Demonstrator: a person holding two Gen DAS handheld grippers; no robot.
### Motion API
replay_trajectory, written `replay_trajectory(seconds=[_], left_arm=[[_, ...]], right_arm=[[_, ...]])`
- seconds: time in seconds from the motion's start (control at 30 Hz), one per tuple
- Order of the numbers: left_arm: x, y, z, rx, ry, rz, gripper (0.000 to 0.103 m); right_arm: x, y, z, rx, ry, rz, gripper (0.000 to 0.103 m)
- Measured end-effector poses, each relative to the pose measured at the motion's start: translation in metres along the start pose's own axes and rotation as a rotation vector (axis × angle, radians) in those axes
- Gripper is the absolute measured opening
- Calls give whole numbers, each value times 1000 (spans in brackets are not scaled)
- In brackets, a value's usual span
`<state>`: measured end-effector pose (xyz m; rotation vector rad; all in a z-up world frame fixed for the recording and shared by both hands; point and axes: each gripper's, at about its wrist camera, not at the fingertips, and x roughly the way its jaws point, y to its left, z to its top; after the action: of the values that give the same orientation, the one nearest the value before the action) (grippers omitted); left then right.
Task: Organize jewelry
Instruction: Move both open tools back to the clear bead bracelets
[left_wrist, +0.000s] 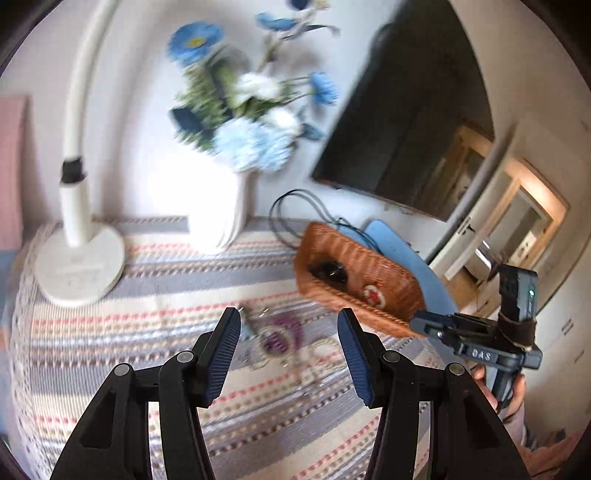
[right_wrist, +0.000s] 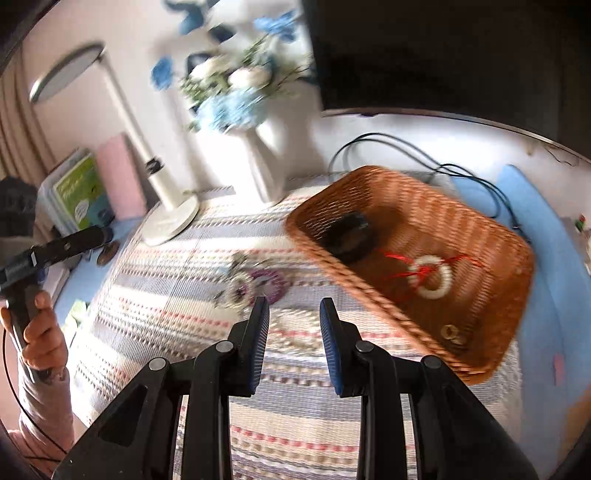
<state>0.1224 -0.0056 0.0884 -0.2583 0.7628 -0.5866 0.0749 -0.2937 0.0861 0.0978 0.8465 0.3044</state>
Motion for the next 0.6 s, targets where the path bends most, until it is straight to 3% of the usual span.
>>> replay_trajectory(seconds=[0.2, 0.43, 0.5, 0.6], left_arm=[[52, 12, -14, -23, 122, 3, 55], [133, -18, -15, 276, 252, 99, 47], [145, -16, -17, 331, 267, 116, 40], [157, -13, -21, 406, 276, 117, 40]], right_arm=[[38, 9, -12, -8, 75, 7, 31], [69, -15, -24, 33, 146, 42, 31], [76, -17, -27, 20, 159, 33, 31], [87, -19, -31, -6, 179, 38, 31]])
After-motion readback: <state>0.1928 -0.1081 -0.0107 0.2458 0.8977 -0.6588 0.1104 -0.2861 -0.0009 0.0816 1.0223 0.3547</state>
